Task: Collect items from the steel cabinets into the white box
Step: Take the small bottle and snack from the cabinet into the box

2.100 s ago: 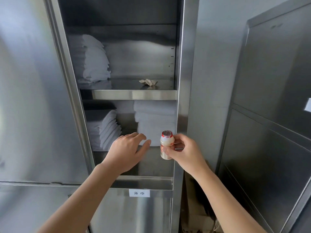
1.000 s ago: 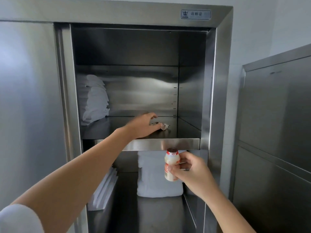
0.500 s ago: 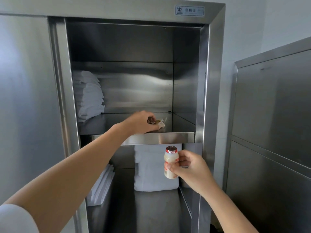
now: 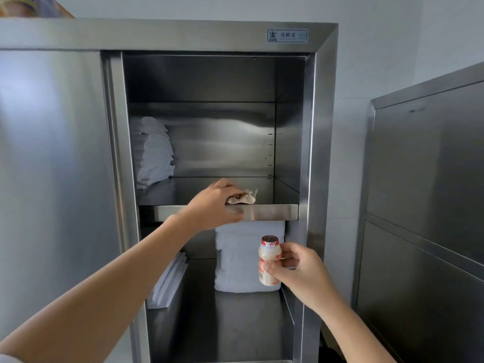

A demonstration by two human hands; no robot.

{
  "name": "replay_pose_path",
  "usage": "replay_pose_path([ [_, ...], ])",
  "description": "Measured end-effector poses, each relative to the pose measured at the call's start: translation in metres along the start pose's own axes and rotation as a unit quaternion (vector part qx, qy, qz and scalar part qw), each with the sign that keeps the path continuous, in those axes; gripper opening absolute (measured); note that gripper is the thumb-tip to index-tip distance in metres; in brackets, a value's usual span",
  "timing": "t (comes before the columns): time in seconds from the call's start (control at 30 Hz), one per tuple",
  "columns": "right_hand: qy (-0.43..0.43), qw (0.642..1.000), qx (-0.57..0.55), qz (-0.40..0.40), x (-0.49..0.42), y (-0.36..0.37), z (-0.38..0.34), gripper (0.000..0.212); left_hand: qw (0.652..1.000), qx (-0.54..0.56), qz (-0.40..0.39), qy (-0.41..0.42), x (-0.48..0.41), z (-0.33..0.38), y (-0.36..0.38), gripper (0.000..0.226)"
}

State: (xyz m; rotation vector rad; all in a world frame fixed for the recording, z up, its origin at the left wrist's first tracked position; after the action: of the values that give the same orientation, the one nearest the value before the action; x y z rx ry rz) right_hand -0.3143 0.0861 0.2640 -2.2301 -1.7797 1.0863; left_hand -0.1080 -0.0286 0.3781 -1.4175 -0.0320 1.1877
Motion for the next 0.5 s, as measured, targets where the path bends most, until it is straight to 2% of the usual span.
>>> replay_pose_path([
  [0.07, -0.002, 1.000, -0.004, -0.003, 0.005, -0.003, 0.001, 0.024, 1.000, 0.007, 0.011, -0.004, 0.006, 0.003, 0.003, 0.052],
  [0.27, -0.007, 1.000, -0.020, -0.006, 0.020, -0.016, 0.007, 0.023, 0.992, 0.022, 0.125, 0.016, 0.032, 0.031, -0.007, 0.020],
  [0.5, -0.009, 0.999, -0.035, -0.023, 0.046, -0.020, 0.018, 0.026, 0.992, 0.049, 0.108, -0.030, 0.100, 0.072, 0.012, 0.020],
])
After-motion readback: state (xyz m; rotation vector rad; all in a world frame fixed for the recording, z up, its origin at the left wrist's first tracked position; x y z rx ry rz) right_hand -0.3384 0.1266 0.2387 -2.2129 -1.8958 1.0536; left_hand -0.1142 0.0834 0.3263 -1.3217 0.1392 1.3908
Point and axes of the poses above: each hand's wrist, its own x-axis away from the middle knuckle, its own y-axis out of the palm, z = x × y, the point moved 3 cm from there along -x, towards the middle knuckle, and after that the axes turned 12 degrees about x, right-handed, at the moved point
